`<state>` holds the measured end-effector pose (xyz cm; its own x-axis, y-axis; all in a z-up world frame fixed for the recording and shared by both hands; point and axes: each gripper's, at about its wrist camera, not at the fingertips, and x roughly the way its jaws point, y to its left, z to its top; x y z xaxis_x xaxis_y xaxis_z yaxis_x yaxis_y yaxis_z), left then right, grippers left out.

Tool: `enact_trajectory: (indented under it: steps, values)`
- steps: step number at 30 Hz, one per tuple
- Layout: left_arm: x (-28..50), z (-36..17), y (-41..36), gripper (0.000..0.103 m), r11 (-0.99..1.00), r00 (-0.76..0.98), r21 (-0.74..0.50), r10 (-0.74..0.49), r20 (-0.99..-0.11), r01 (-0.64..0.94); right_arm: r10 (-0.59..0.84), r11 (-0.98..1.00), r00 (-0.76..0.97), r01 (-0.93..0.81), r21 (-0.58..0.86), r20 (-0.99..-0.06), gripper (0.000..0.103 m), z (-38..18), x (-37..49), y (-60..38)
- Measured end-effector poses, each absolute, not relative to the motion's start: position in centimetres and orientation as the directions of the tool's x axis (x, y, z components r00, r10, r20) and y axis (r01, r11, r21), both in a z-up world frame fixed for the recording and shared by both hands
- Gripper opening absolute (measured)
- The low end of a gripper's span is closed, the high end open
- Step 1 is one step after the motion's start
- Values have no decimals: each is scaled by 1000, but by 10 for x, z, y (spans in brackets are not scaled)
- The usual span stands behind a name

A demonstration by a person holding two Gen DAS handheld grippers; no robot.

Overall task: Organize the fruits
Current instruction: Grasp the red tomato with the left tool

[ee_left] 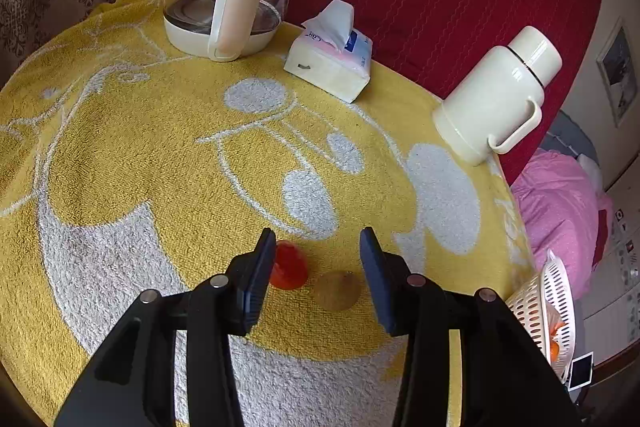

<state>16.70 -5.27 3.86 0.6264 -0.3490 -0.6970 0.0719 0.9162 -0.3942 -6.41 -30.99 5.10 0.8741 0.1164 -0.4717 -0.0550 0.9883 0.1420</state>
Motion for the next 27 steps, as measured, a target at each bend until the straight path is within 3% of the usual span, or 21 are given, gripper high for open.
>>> enact_trajectory:
  steps: [16,22,27]
  values:
    - [170,17,-49,43,934,617,-356,-290,-732,16,114,989,875,-54,139,-470,69,50,-62,-309]
    - [163,15,-45,27,940,628,-341,-279,-727,24,111,989,876,-53,136,-469,69,50,-62,-309]
    - [153,17,-40,26,943,651,-330,-275,-707,40,114,989,876,-58,133,-469,69,50,-63,-306]
